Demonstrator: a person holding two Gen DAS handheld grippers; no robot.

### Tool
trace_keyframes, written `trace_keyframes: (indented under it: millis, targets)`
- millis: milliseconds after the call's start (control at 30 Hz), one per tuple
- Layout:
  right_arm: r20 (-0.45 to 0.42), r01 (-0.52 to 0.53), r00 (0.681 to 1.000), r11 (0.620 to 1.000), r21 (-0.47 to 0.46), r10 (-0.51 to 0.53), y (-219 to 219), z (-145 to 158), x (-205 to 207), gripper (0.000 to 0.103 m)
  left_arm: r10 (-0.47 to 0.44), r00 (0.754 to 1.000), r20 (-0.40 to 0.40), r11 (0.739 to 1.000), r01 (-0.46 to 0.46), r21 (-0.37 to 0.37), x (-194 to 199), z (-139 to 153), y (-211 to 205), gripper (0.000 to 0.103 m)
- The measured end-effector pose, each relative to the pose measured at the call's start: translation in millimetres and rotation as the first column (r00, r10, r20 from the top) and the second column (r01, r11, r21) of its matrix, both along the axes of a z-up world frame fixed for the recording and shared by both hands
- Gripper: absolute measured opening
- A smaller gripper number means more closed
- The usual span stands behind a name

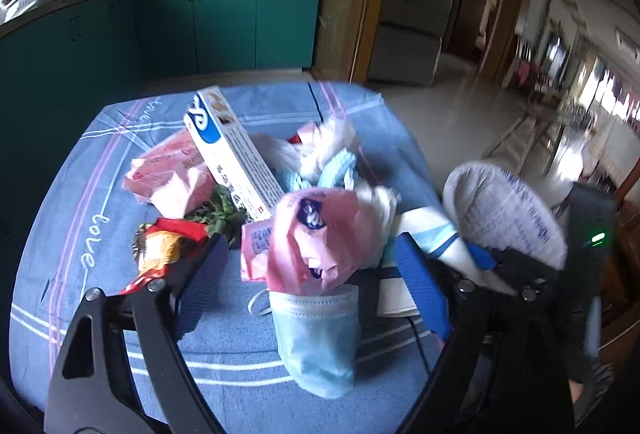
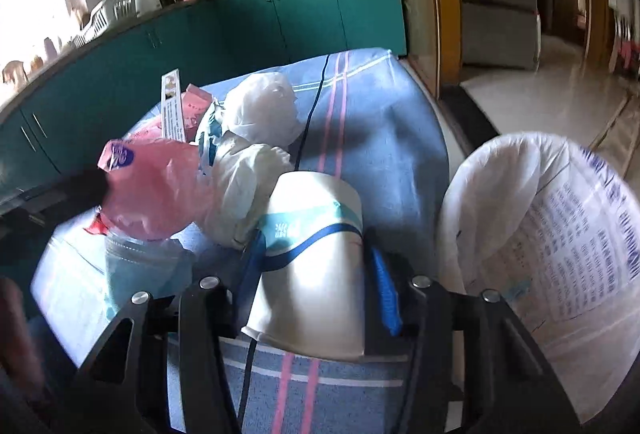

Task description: Collect trash

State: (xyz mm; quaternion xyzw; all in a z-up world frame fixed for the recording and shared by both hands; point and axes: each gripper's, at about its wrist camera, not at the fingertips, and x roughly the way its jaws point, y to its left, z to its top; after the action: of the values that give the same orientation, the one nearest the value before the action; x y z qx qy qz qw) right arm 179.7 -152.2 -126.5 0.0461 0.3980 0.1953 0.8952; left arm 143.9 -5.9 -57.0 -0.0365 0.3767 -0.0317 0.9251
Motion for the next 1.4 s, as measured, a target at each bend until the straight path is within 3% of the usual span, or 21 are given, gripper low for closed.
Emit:
trace_keyframes:
  millis: [33, 100, 133, 200, 300, 433, 700, 733, 800, 833, 867, 900, 1133, 1400]
  targets:
    - [0.0, 0.001, 1.0, 1.0, 0.003, -0.001, -2.1, 0.7, 0.0, 0.052, -0.006, 1.0, -0.005, 1.0, 0.006, 0.001, 4.1, -2.8, -1.5, 0.085]
    - [0.008, 0.008, 1.0, 1.0, -0.018, -0.008, -1.4, 0.9, -2.0, 0.073, -0.012, 1.0, -0.015, 1.0, 0.012, -0.016, 7.9, -6.8, -0.5, 0.084]
    - [0.014, 0.012, 1.0, 0.999, -0.035, -0.012, -0.2, 0.7, -3.6, 0.077, -0.02, 0.999, -0.025, 0.999, 0.019, -0.032, 11.8, -8.7, -0.2, 0.081]
    - [0.021, 0.001, 1.0, 0.999, -0.048, 0.0, 1.7, 0.6, -6.1, 0.081, -0.033, 0.998, -0.056, 0.998, 0.03, -0.052, 17.9, -14.5, 0.1, 0.055]
    - [0.02, -0.017, 1.0, 0.998, -0.06, 0.018, 8.0, -1.4, -7.4, 0.085, -0.033, 0.996, -0.082, 0.998, 0.028, -0.054, 22.5, -21.3, 1.8, 0.043]
    - [0.011, -0.03, 0.999, 0.996, -0.082, 0.032, 15.4, -4.6, -5.9, 0.091, -0.018, 0.997, -0.068, 0.994, 0.011, -0.105, 16.8, -17.7, 10.6, 0.041]
    - [-0.048, -0.039, 0.998, 0.99, -0.136, 0.032, 26.0, -13.9, 2.4, 0.092, 0.022, 1.0, 0.011, 0.995, -0.021, -0.094, -1.2, 2.9, 21.4, 0.041]
    - [-0.052, -0.041, 0.998, 0.991, -0.131, 0.034, 25.5, -14.2, 2.3, 0.09, 0.023, 1.0, 0.018, 0.996, -0.021, -0.091, -3.0, 4.6, 21.2, 0.041]
    - [-0.034, -0.043, 0.999, 0.991, -0.127, 0.039, 24.7, -13.2, -0.3, 0.074, 0.027, 0.999, 0.027, 0.996, -0.025, -0.091, -5.5, 8.0, 21.4, 0.041]
    - [-0.031, -0.046, 0.999, 0.991, -0.126, 0.043, 25.1, -13.1, -1.4, 0.071, 0.029, 0.999, 0.032, 0.995, -0.026, -0.092, -7.1, 9.7, 22.5, 0.041]
    - [-0.027, -0.057, 0.998, 0.992, -0.116, 0.054, 25.3, -12.6, -2.5, 0.058, 0.03, 0.999, 0.037, 0.995, -0.026, -0.093, -8.3, 11.2, 22.6, 0.041]
    - [-0.027, -0.071, 0.997, 0.993, -0.098, 0.069, 25.3, -11.9, -3.5, 0.039, 0.033, 0.999, 0.042, 0.995, -0.028, -0.094, -9.7, 12.6, 22.9, 0.041]
    - [-0.005, -0.061, 0.998, 0.998, -0.028, 0.061, 16.7, -4.6, -6.0, 0.027, 0.046, 0.997, 0.066, 0.994, -0.039, -0.104, -16.9, 19.0, 29.0, 0.041]
    - [0.042, -0.03, 0.999, 0.999, 0.026, 0.029, -0.4, 7.2, -10.6, 0.025, 0.032, 0.996, 0.078, 0.99, -0.021, -0.137, -18.0, 22.4, 27.8, 0.041]
